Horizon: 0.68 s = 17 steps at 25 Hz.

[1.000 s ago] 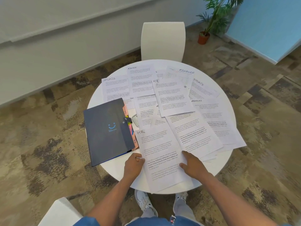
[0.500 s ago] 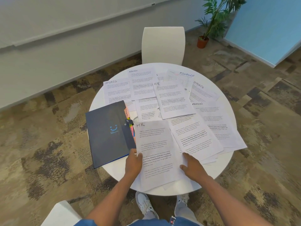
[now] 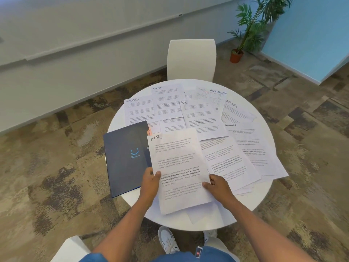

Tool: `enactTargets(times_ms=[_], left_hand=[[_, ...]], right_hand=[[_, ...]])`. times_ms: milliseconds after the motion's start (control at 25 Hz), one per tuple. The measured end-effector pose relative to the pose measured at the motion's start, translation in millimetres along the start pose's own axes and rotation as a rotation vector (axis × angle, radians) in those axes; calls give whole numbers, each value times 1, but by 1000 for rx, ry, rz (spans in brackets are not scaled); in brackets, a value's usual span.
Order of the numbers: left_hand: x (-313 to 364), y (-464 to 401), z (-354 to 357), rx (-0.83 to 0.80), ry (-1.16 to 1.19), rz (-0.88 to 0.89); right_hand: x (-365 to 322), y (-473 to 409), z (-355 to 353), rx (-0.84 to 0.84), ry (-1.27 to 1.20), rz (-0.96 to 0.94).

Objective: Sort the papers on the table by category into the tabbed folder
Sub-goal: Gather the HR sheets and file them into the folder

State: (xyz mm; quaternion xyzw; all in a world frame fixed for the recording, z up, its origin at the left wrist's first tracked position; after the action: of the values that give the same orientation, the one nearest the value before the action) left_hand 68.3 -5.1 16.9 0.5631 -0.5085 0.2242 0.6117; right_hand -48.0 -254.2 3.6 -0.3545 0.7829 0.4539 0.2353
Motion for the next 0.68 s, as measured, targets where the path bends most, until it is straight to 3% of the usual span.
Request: enactTargets(times_ms=[320,680], left_hand=[[-3,-13,11,-4,121,-1],[8,-38,18,122,195,-84]], right_hand=[[-22,-16,-19,-14,-84,-72],[-37,-95,-100,80,-213,65]])
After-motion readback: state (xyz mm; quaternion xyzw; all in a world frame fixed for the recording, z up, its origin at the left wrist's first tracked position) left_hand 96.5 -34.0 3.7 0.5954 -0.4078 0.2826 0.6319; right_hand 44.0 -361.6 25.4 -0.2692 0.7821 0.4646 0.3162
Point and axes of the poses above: each hand's wrist, its own y-axis away from the middle knuckle, its own z-axis out of the palm, x = y × z, the point moved 4 cm from there along -y, towards the middle knuckle, and after that the axes turned 6 degrees about -x, right-handed, at the moved point
